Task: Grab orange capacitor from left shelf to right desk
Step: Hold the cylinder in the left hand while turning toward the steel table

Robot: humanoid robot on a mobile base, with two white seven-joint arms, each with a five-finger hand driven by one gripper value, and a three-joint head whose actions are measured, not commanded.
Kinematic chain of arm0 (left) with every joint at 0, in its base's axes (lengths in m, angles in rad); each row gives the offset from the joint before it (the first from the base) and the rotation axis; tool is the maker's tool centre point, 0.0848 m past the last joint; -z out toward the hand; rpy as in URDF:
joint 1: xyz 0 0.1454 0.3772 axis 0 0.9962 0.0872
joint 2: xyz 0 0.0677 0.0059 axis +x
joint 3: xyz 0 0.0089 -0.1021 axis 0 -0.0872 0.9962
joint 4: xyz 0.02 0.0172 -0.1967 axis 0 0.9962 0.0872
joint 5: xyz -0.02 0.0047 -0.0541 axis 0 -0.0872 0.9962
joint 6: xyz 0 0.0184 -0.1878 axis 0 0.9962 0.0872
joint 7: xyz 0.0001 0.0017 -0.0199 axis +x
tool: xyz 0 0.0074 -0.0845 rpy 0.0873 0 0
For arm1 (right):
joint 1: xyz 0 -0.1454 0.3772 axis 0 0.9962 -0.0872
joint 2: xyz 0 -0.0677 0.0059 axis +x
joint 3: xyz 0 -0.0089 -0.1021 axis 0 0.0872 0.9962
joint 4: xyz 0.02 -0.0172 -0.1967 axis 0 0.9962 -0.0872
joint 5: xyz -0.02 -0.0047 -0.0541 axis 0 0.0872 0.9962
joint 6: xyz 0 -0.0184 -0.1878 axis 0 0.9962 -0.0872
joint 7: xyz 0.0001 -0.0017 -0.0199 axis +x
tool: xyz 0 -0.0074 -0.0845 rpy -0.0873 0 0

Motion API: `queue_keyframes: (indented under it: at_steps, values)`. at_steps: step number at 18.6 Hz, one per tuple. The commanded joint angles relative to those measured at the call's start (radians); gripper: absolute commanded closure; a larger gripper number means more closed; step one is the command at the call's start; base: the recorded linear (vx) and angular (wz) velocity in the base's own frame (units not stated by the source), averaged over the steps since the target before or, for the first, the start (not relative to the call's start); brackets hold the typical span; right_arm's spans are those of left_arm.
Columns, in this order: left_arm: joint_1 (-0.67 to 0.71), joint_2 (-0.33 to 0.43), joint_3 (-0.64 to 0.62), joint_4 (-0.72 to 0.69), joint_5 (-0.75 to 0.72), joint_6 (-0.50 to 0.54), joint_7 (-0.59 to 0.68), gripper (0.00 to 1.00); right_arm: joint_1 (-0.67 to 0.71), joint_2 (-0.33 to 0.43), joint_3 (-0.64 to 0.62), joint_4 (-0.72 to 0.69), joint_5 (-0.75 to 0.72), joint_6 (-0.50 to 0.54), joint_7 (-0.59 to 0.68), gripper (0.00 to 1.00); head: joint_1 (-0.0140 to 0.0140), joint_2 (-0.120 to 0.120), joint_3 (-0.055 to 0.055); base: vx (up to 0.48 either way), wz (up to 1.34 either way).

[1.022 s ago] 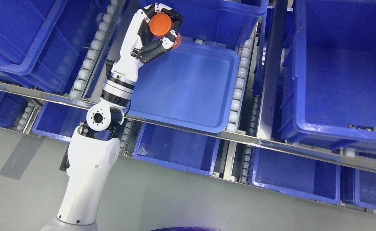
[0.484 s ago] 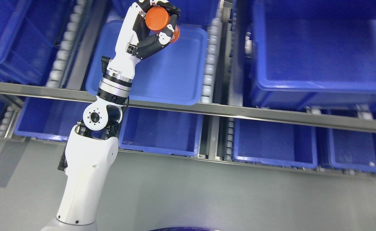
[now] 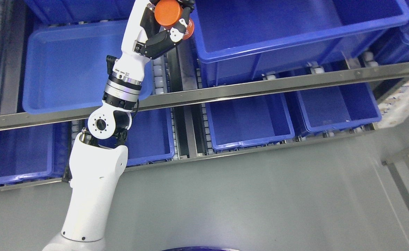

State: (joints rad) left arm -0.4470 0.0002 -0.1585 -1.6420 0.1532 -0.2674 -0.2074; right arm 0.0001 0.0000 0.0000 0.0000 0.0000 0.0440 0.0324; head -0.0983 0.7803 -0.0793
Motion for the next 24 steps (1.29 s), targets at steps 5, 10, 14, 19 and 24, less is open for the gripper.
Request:
queue_keyframes:
  at_steps: [5,10,14,19,24]
  values:
    - [-0.003,0.017,-0.01,-0.009,0.016,0.017,0.0,0.99,0.001,-0.017,-0.011,-0.034,0.0,0.0,0.0,0.0,0.0,0.0,0.0,-0.107,-0.53]
    - [0.004,0.017,-0.022,-0.009,0.046,0.017,0.0,0.99,0.001,-0.017,-0.011,-0.034,0.0,0.0,0.0,0.0,0.0,0.0,0.0,-0.085,-0.54]
    - [0.005,0.017,-0.009,-0.007,0.06,0.014,0.0,0.99,0.001,-0.017,-0.011,-0.034,0.0,0.0,0.0,0.0,0.0,0.0,0.0,-0.041,-0.38]
    - [0.007,0.017,0.0,-0.004,0.072,0.013,-0.001,0.98,0.001,-0.017,-0.011,-0.034,0.0,-0.001,0.0,0.0,0.0,0.0,0.0,0.022,-0.24]
    - [0.005,0.017,0.002,-0.002,0.074,0.02,-0.003,0.98,0.001,-0.017,-0.011,-0.034,0.0,-0.001,0.0,0.0,0.0,0.0,0.0,0.029,-0.36]
